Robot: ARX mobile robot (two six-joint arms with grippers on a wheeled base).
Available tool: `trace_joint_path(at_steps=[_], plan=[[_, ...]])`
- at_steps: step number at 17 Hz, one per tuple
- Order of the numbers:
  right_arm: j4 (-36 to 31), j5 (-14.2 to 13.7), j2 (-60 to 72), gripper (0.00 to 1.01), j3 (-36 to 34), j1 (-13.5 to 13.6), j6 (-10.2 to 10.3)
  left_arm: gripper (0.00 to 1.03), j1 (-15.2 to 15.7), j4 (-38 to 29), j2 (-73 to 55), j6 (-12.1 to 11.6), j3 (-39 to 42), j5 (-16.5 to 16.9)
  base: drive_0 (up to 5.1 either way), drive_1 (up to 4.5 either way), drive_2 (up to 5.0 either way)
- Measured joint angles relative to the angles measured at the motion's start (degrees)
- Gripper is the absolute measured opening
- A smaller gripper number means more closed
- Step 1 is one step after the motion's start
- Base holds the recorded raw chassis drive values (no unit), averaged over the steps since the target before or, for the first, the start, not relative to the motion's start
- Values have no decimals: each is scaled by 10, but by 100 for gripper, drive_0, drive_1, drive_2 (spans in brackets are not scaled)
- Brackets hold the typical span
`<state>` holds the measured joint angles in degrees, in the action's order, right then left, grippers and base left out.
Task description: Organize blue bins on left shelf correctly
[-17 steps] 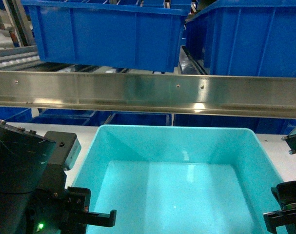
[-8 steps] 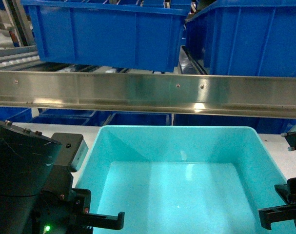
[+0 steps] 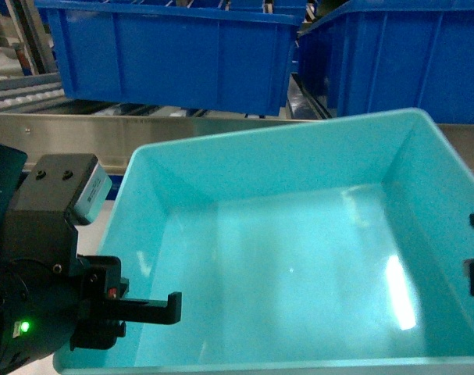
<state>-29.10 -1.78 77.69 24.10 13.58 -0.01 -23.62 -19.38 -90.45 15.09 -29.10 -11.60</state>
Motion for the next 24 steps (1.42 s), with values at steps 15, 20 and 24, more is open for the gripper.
trace_joint_path(at_steps=[15,20,24], plan=[[3,0,-12,3,-5,-1,-9,2,-4,1,0,10,1,6,-348,192,192],[3,0,-12,3,-5,-1,-9,2,-4,2,0,10,1,6,-491,245,245],[2,0,-12,3,-5,-1,-9,2,-4,1,0,10,1,6,-494,244,244]])
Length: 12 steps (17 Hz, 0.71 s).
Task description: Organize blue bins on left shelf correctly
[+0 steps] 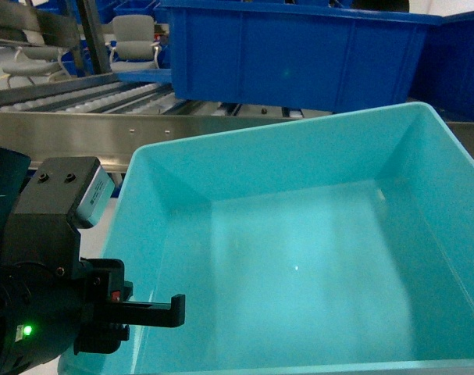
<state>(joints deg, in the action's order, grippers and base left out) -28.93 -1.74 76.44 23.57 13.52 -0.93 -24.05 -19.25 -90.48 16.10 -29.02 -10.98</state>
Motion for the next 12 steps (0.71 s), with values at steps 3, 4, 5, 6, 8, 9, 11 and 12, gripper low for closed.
trace_joint_path(at_steps=[3,4,5,6,8,9,11,12], plan=[[0,0,0,3,0,0,0,2,0,0,0,0,0,0,-501,243,243],[1,0,0,3,0,0,0,2,0,1,0,0,0,0,-498,247,247],[1,0,0,3,0,0,0,2,0,1,0,0,0,0,-497,248,248],[1,0,0,3,0,0,0,2,0,0,0,0,0,0,-495,251,251],[2,0,0,3,0,0,0,2,0,1,0,0,0,0,-501,245,245],[1,0,0,3,0,0,0,2,0,1,0,0,0,0,-507,238,238],[1,0,0,3,0,0,0,2,0,0,0,0,0,0,-503,243,243],[2,0,0,3,0,0,0,2,0,1,0,0,0,0,-498,247,247]])
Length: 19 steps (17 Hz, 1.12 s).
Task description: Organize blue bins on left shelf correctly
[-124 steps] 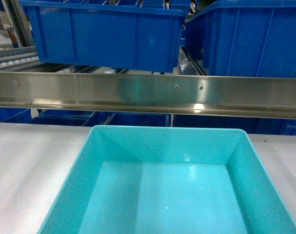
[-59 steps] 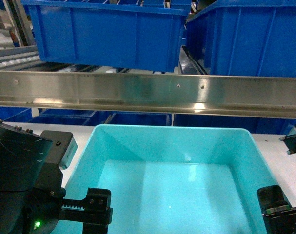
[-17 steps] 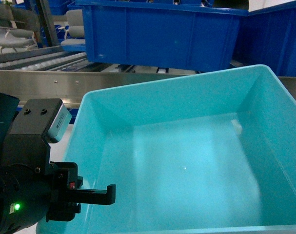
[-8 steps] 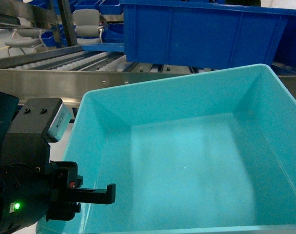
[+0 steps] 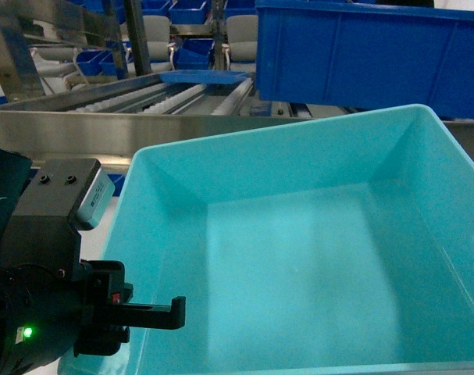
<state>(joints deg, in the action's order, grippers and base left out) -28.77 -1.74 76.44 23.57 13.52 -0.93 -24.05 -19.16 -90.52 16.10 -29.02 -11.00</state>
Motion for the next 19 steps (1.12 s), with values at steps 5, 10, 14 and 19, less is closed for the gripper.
trace_joint_path(at_steps=[5,10,14,19], plan=[[-1,0,0,3,0,0,0,2,0,-1,0,0,0,0,-503,242,242],[-1,0,0,3,0,0,0,2,0,0,0,0,0,0,-495,251,251],[-1,0,0,3,0,0,0,2,0,-1,0,0,0,0,-499,246,246],[-2,0,0,3,0,0,0,2,0,0,0,0,0,0,-504,241,241]])
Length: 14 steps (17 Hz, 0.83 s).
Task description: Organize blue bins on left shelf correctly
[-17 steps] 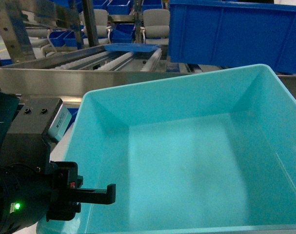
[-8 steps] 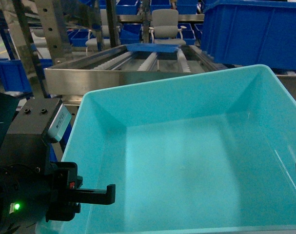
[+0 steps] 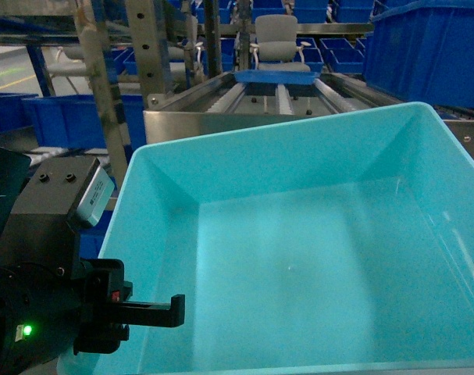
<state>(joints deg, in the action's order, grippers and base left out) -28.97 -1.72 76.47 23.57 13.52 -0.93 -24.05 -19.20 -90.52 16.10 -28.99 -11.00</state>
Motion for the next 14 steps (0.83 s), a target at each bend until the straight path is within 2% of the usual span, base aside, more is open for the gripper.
trace_joint_path(at_steps=[11,14], plan=[[1,0,0,3,0,0,0,2,2,1,0,0,0,0,-499,247,247],[1,0,0,3,0,0,0,2,2,0,0,0,0,0,-483,349,124]])
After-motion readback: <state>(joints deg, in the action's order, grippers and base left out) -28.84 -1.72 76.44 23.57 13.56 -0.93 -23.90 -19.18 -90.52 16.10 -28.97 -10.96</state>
